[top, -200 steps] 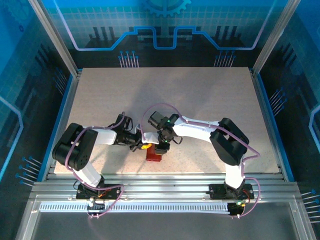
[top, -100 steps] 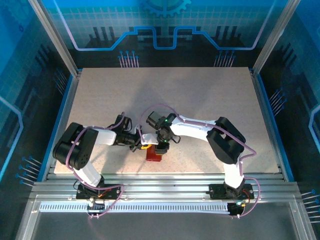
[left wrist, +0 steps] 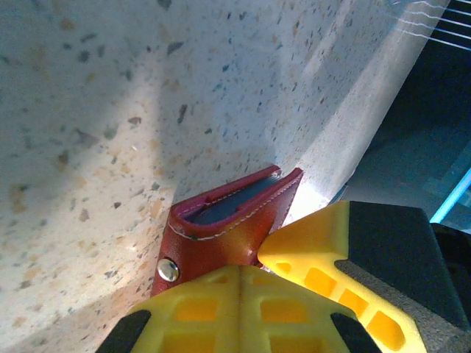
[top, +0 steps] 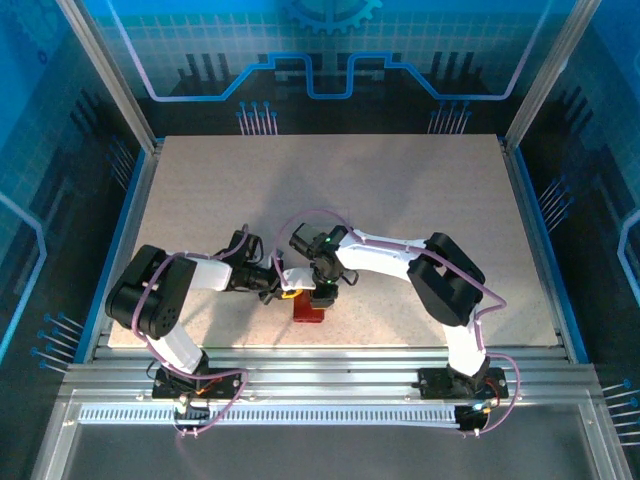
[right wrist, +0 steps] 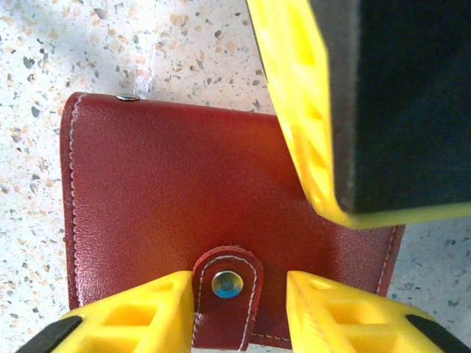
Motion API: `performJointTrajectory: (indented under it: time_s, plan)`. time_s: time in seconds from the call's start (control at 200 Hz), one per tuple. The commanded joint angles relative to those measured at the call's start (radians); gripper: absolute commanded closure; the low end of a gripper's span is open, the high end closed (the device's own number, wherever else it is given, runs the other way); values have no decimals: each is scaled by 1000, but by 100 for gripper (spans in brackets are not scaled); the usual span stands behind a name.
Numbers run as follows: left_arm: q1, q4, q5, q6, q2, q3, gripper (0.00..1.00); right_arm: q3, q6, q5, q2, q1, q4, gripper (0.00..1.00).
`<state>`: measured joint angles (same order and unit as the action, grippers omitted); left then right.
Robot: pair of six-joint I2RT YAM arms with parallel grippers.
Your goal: Take the credit cards out of the card holder
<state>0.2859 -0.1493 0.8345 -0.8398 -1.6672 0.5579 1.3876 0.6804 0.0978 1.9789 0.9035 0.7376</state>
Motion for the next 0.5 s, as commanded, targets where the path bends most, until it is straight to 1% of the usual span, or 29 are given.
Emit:
performJointTrajectory:
  time_s: [0.0, 0.08, 0.325, 0.49]
  plan:
    - [-2, 33, -10, -12, -11, -26, 100, -21, -1, -15, 27, 27, -12, 69]
    - [-4, 39, -15, -5, -14, -27, 100, -40, -10, -6, 14, 28, -27, 74]
    - [-10, 71, -31, 16, -7, -31, 100, -122, -57, -4, -70, 28, -128, 87]
    - [-11, 79, -36, 18, -4, -35, 100, -189, -111, -14, -131, 27, -228, 92]
